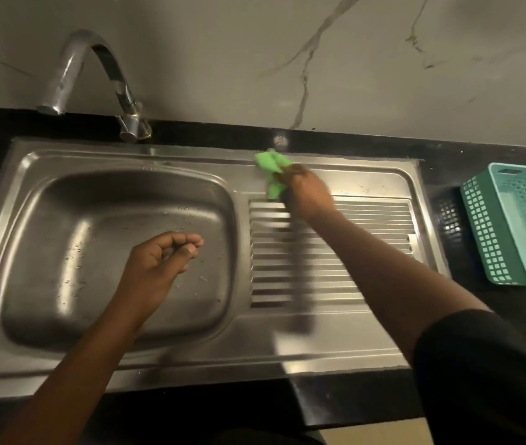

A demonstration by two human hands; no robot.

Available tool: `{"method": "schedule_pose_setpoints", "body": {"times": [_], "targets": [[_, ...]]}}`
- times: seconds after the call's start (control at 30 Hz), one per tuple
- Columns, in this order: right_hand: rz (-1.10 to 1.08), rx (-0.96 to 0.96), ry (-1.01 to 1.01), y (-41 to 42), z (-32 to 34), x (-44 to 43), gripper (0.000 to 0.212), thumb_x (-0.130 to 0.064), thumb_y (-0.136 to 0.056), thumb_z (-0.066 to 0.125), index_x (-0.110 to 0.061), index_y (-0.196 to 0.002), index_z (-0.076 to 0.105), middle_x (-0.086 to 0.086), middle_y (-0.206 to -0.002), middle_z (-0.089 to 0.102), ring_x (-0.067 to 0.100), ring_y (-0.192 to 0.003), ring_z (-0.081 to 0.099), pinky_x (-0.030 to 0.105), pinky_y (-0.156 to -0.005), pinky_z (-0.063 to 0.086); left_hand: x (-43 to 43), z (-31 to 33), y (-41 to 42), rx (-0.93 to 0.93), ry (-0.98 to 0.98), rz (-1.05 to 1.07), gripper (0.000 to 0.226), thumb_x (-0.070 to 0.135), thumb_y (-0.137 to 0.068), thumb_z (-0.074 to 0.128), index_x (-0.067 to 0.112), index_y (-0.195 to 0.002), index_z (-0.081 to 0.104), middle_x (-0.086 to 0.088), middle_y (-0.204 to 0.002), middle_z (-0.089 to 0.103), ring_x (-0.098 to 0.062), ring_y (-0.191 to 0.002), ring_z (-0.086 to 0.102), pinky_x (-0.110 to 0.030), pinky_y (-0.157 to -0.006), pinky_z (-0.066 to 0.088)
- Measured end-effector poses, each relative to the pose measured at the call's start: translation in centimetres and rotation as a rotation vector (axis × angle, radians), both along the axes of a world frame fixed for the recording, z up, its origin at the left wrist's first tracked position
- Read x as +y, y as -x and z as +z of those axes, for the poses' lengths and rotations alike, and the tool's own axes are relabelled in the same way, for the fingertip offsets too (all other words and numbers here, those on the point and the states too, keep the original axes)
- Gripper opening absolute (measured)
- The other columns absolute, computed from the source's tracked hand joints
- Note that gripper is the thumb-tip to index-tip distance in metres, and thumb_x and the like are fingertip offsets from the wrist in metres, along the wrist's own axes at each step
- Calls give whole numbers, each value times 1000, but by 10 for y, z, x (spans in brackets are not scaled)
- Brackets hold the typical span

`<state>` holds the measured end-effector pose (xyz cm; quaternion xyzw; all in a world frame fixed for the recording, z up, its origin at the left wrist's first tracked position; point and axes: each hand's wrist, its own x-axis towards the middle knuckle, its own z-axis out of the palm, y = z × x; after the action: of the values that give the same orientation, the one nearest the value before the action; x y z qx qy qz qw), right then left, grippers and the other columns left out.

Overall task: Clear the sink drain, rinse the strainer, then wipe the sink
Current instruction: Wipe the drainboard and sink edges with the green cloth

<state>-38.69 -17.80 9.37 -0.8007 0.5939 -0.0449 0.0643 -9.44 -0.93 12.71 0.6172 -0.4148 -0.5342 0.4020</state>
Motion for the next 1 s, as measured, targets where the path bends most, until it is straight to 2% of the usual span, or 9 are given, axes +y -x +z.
{"method": "schedule_pose_setpoints", "body": {"times": [0.07, 0.13, 0.23, 0.37, 0.53, 0.63, 0.8, 0.9, 1.0], "targets": [[-205, 66, 4, 68, -4, 10, 35, -17, -101, 61, -13, -135, 67, 10, -130, 68, 19, -110, 63, 5, -81, 46, 1, 1, 6, -4, 4, -19, 22, 10, -102, 66, 26, -108, 81, 6, -111, 83, -11, -106, 78, -29, -86, 57], [-458, 100, -20, 131, 0, 24, 26, -17, -100, 65, -5, -122, 70, 20, -115, 71, 36, -100, 69, 30, -74, 50, 4, 1, 12, -2, 1, -30, 22, 11, -102, 66, 25, -108, 81, 5, -111, 83, -12, -107, 78, -28, -86, 58], [-633, 27, -91, 168, 9, 33, 29, -17, -98, 70, -5, -124, 71, 25, -111, 73, 44, -99, 70, 41, -80, 54, 8, 1, 18, 14, -15, -37, 22, 11, -103, 65, 25, -108, 80, 5, -112, 83, -14, -109, 77, -30, -88, 58], [-763, -133, -23, 112, 9, 29, 29, -17, -105, 55, -7, -129, 69, 16, -118, 74, 36, -106, 70, 30, -81, 48, 13, 3, 24, 24, -26, -34, 20, 12, -103, 65, 24, -110, 80, 5, -112, 83, -15, -110, 77, -32, -89, 59], [-301, -221, -172, -41, 0, 42, 26, -1, -98, 55, -1, -118, 70, 21, -116, 70, 40, -108, 67, 36, -86, 51, 16, 8, 27, 9, -16, -37, 21, 12, -103, 66, 27, -107, 80, 5, -111, 83, -15, -109, 78, -32, -89, 60], [-74, -199, -166, -97, 8, 44, 32, -4, -100, 58, -4, -130, 67, 19, -125, 68, 37, -111, 69, 40, -94, 55, 17, 10, 25, -6, -1, -30, 22, 13, -103, 66, 30, -106, 80, 7, -110, 83, -12, -108, 78, -31, -88, 59], [218, 41, -254, -73, 12, 67, 52, -12, -103, 60, -13, -154, 50, 18, -158, 47, 35, -142, 53, 44, -112, 49, 23, 11, 21, 7, 4, -11, 22, 13, -103, 66, 29, -107, 80, 7, -111, 83, -13, -108, 77, -27, -86, 58], [315, -37, -318, -55, 10, 117, 60, -6, -96, 65, -8, -154, 49, 16, -163, 44, 34, -153, 39, 50, -115, 46, 24, 10, 28, 3, -19, -12, 20, 11, -103, 65, 24, -109, 79, 4, -111, 83, -18, -111, 77, -28, -85, 59], [353, -162, -299, -46, 3, 176, 47, -3, -93, 65, -3, -141, 64, 15, -157, 52, 37, -149, 46, 53, -111, 51, 24, 13, 36, 14, -18, -35, 19, 9, -103, 65, 21, -110, 78, 2, -112, 82, -23, -113, 76, -28, -86, 59]]}}
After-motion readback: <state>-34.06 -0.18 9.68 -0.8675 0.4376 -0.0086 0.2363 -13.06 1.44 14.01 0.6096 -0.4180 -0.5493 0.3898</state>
